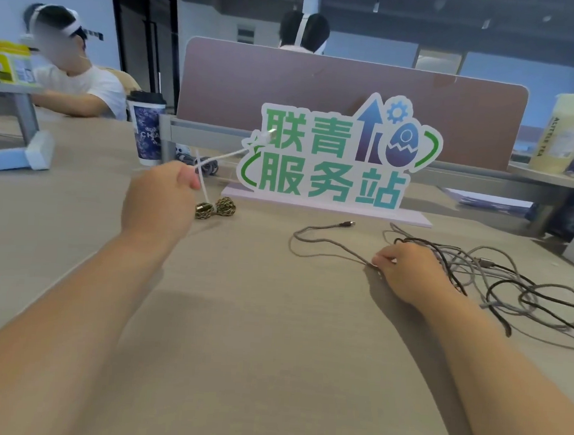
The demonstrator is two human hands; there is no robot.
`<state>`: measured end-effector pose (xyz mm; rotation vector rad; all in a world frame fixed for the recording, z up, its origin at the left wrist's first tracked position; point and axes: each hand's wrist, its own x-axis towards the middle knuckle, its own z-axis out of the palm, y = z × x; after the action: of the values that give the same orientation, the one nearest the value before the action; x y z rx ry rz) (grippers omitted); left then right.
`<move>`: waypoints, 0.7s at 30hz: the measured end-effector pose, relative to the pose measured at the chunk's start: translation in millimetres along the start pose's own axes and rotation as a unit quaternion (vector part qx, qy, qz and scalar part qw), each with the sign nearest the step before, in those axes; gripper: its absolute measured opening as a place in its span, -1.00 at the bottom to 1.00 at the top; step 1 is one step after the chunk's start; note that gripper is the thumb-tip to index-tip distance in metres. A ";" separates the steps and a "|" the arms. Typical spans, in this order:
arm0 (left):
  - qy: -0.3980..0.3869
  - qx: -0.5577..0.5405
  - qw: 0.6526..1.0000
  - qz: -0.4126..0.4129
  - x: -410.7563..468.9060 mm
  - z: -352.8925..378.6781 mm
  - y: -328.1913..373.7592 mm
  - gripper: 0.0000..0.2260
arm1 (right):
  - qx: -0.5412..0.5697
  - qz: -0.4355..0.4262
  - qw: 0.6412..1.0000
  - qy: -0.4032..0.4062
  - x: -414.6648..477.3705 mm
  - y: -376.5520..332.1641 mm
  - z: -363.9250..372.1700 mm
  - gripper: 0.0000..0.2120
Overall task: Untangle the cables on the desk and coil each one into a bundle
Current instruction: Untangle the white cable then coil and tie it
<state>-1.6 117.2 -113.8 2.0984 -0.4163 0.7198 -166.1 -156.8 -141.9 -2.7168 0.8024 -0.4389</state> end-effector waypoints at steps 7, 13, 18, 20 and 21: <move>-0.160 0.002 0.984 0.076 -41.3 25.0 39.1 -0.74 | 0.198 -0.063 0.977 0.047 -27.7 -62.3 2.2 -0.74; -0.277 -0.032 0.950 0.138 -83.1 24.5 83.6 -0.74 | 0.508 0.024 0.859 -0.065 -39.8 -86.7 4.9 -0.71; -0.438 -0.059 0.896 0.043 -85.3 18.0 117.3 -0.79 | 0.649 0.077 0.757 -0.030 -32.4 -76.7 -17.1 -0.83; -0.418 -0.061 0.906 0.023 -72.8 10.4 121.0 -0.79 | 0.616 0.082 0.783 0.011 -25.3 -63.9 -23.8 -0.82; -0.379 -0.090 0.921 0.005 -64.4 7.8 118.6 -0.79 | 0.585 0.080 0.807 0.022 -22.9 -57.4 -26.3 -0.82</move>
<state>-111.6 44.4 -83.9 2.1298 -0.8732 -0.1644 -166.4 -102.1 -102.9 -1.4724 0.4815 -0.6637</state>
